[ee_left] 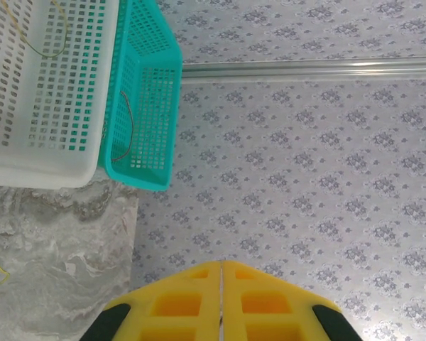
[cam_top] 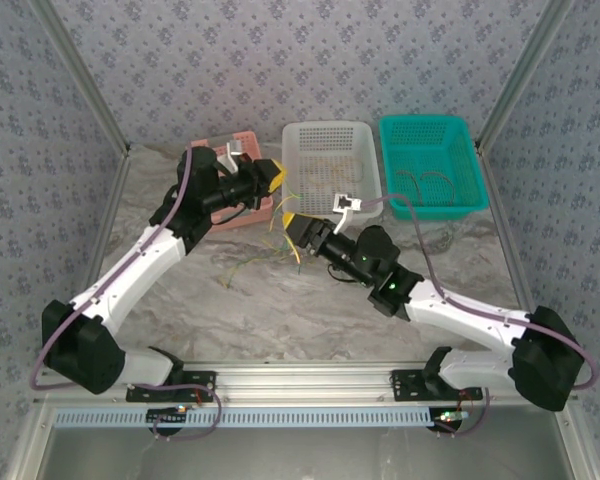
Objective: Untangle the cables
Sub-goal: Straighten the cable.
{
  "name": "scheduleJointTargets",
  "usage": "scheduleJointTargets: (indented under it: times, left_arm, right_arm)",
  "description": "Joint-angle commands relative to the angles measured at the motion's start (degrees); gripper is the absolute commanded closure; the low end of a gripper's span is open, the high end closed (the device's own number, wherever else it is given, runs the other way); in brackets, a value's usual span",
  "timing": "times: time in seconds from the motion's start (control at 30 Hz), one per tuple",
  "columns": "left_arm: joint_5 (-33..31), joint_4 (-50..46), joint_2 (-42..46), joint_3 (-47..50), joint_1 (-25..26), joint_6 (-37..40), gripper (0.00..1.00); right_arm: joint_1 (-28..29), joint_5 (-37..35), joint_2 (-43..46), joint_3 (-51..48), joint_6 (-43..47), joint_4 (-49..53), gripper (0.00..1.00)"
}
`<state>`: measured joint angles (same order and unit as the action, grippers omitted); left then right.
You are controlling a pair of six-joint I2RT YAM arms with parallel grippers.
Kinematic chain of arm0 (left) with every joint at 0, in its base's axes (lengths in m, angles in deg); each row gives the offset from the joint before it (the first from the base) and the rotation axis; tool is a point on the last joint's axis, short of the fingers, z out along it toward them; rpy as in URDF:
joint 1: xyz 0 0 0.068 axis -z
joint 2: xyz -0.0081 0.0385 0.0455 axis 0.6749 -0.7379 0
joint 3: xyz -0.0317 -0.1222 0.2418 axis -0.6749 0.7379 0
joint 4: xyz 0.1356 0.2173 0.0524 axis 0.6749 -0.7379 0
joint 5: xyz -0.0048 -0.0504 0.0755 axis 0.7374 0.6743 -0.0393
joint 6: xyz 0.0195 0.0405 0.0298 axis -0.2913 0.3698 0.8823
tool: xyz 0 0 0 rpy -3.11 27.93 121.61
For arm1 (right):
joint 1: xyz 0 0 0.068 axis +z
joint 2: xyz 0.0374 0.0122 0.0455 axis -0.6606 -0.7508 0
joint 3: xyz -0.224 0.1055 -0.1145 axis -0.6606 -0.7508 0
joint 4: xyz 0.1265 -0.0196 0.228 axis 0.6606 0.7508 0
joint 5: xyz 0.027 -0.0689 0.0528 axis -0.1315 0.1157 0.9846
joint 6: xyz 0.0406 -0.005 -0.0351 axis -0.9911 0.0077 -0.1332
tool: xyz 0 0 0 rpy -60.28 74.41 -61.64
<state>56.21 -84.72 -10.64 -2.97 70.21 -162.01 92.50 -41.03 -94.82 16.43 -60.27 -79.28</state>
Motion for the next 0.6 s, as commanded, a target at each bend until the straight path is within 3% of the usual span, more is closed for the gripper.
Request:
scheduleJointTargets:
  times: [0.0,0.33,0.47,0.57]
  left_arm:
    - [-0.7,2.7,2.1,0.7,0.5,-1.0,1.0]
    - [-1.4,3.2,2.6,2.2,1.4,-1.5,1.0]
    - [-1.7,3.0,3.1,2.5,1.4,-1.6,1.0]
    - [-1.7,2.4,3.4,2.3,1.4,-1.6,1.0]
  right_arm:
    - [0.3,0.9,-2.2,2.6,-2.2,-7.3,0.45]
    - [0.5,1.6,-8.0,5.7,-3.7,-11.3,0.5]
    - [0.1,1.2,-9.2,6.6,-3.6,-10.8,0.7]
    - [0.3,0.1,-9.2,7.7,-2.1,-7.8,0.95]
